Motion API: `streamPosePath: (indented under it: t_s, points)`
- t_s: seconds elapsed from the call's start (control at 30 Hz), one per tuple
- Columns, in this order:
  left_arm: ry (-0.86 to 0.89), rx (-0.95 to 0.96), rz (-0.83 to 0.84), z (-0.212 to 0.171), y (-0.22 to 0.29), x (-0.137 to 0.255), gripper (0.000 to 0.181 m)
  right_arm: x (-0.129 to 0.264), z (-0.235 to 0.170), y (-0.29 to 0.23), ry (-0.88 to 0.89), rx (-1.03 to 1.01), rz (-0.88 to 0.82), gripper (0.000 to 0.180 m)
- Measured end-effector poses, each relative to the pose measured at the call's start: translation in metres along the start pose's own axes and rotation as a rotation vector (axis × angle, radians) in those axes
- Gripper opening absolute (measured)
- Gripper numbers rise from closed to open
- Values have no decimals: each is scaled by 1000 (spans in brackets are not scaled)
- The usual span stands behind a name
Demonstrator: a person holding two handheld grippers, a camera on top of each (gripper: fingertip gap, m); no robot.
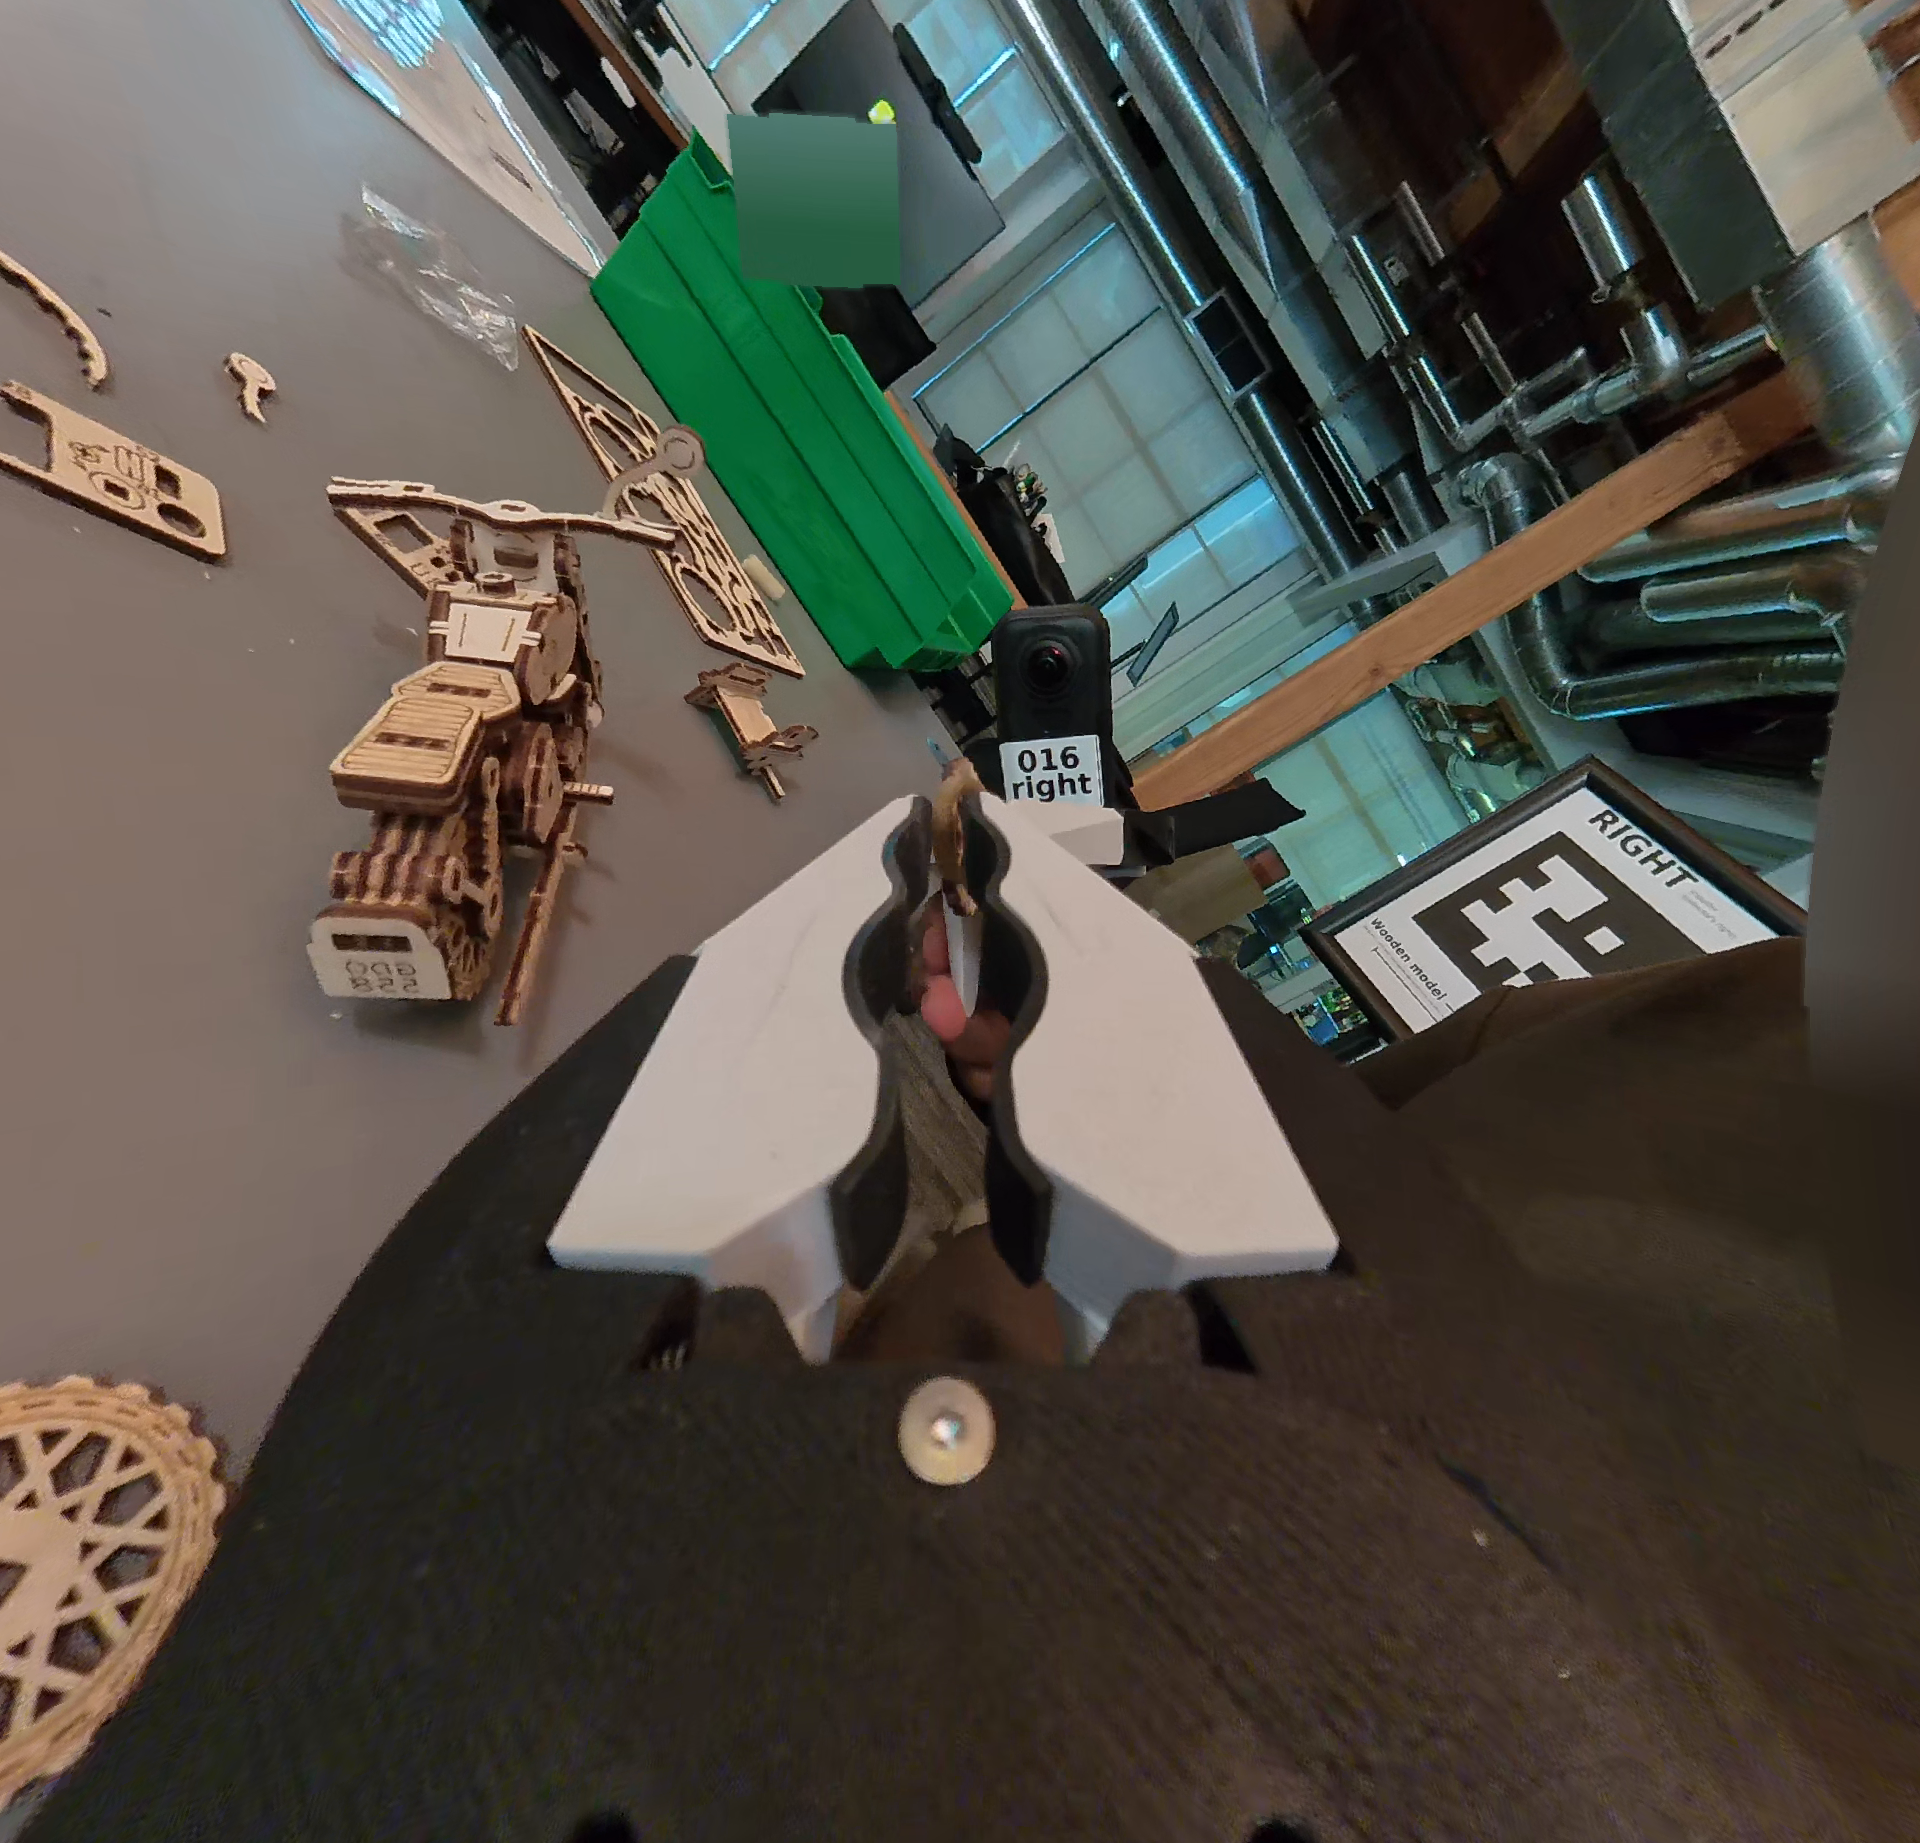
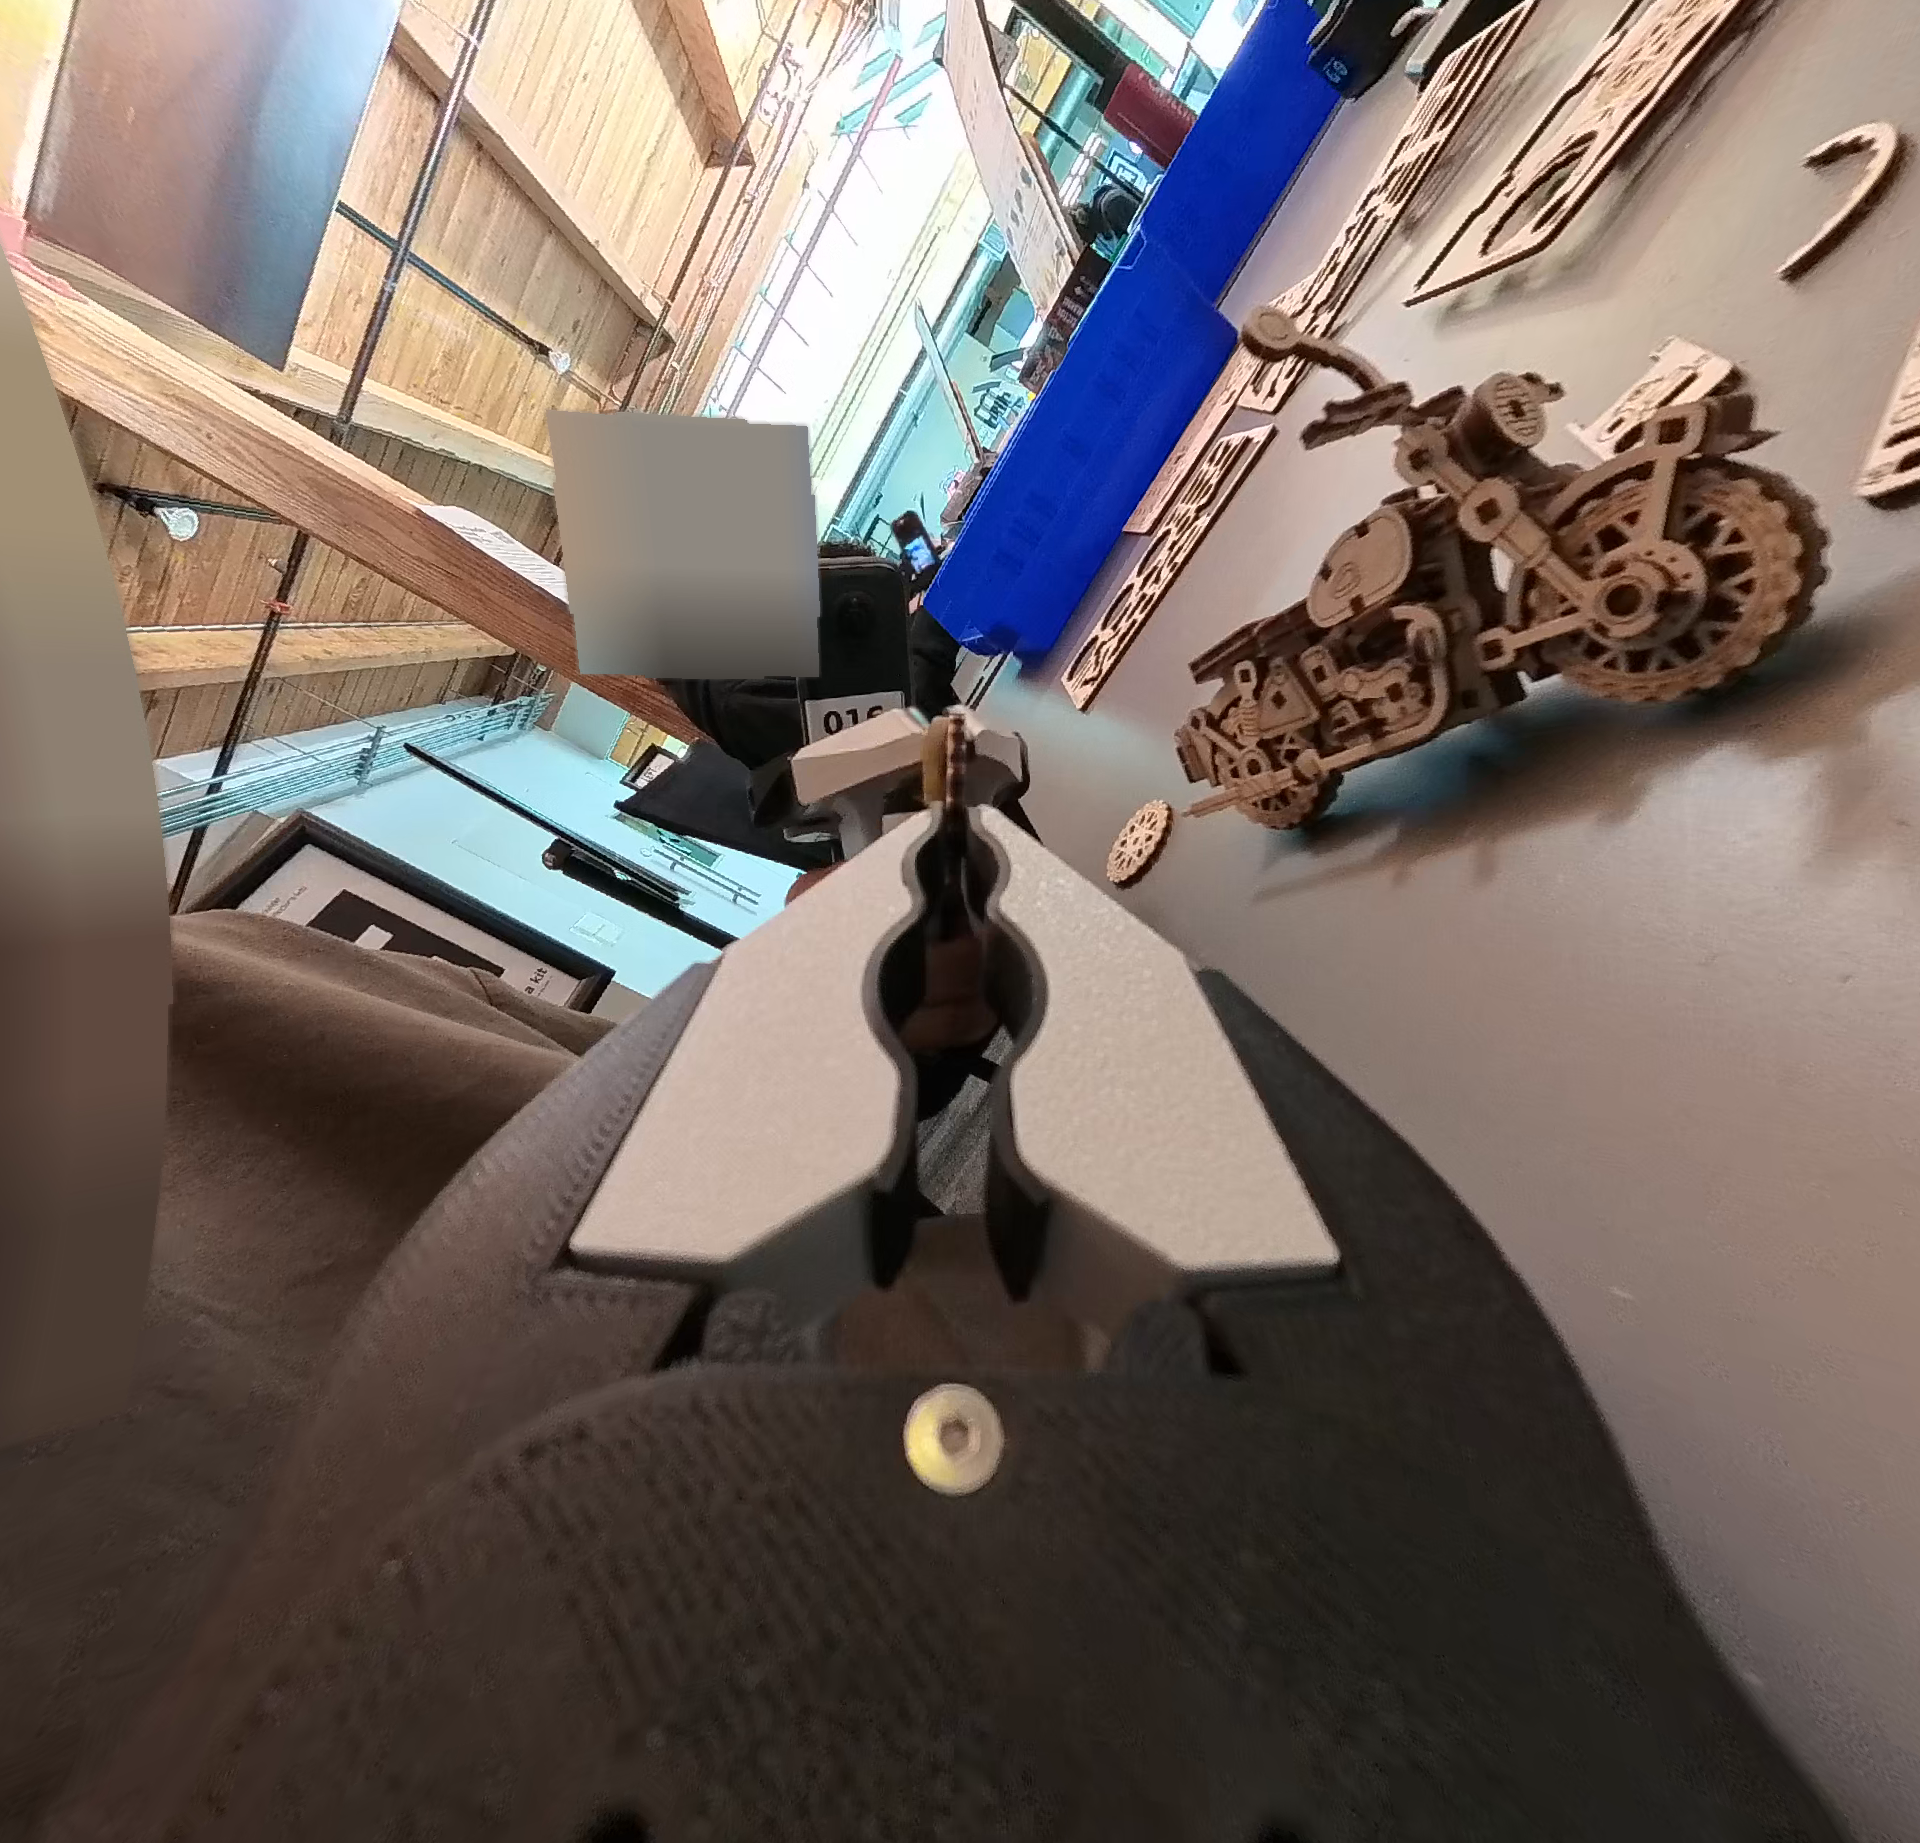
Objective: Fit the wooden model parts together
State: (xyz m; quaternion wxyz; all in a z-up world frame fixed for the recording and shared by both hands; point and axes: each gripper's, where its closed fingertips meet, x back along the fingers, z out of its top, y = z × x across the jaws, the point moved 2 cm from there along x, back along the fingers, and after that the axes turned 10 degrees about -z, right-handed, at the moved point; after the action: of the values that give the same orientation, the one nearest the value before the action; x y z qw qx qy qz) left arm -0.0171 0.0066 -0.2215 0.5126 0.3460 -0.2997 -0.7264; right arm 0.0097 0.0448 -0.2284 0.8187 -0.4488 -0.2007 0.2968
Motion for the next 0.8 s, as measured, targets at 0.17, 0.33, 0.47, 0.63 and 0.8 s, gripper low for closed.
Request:
streamPosePath:
  t_s: [0.17,0.33,0.47,0.63,0.8]
  points:
    - [-9,-7,4,-2,0,-2,5,0,0,0,-1,0,1,1]
    - [-25,-2,-8,-4,1,-2,12,0,1,0,3,-2,2,1]
    - [-19,8,-14,0,0,2,18,1,2,1,8,-5,1,1]
    - [-16,42,-38,3,0,5,11,2,3,1,11,-10,3,1]
    - [-29,45,-25,-1,-1,2,3,2,4,1,11,-16,4,1]
